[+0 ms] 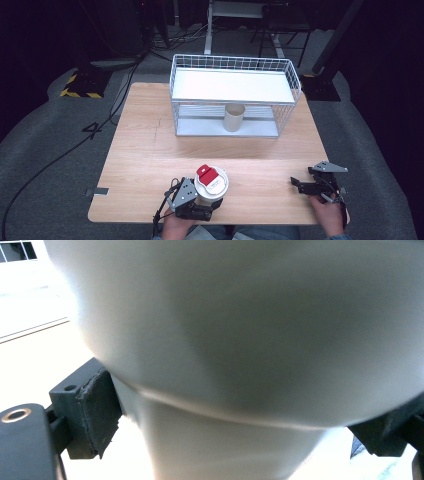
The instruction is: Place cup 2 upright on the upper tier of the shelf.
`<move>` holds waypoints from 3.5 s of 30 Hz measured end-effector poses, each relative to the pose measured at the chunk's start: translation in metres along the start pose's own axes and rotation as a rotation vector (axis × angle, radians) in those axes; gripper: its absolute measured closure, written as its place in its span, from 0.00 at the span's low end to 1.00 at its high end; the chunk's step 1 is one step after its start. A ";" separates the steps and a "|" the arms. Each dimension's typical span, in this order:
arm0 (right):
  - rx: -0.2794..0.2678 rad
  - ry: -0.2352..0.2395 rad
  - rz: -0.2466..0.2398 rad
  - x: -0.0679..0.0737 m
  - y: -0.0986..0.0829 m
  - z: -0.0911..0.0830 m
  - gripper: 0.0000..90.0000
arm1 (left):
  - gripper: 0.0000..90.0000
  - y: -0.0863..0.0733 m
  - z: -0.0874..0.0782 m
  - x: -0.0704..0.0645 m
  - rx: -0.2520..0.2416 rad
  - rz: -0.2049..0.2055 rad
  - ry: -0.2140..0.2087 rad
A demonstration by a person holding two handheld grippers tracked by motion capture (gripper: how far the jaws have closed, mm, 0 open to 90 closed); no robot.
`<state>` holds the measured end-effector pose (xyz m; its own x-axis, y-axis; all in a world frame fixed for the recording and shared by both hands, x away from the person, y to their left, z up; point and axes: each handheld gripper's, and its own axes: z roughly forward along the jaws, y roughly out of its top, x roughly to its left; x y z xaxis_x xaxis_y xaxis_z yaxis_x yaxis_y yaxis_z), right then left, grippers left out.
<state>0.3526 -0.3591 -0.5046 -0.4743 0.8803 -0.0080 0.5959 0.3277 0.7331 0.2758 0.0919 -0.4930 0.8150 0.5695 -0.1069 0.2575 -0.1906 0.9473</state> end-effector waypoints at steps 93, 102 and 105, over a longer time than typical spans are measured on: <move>0.000 -0.005 0.003 0.002 0.001 0.001 0.14 | 0.13 0.187 -0.016 0.033 -0.036 0.062 -0.016; 0.001 -0.005 0.004 0.002 0.001 0.001 0.14 | 0.13 0.208 -0.011 0.042 -0.052 0.052 -0.012; 0.002 -0.009 0.007 0.002 0.001 0.001 0.14 | 0.13 0.215 -0.008 0.045 -0.058 0.049 -0.005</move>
<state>0.3524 -0.3566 -0.5046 -0.4643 0.8857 -0.0088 0.6003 0.3219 0.7322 0.3634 0.0829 -0.2922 0.8284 0.5568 -0.0617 0.1873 -0.1714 0.9672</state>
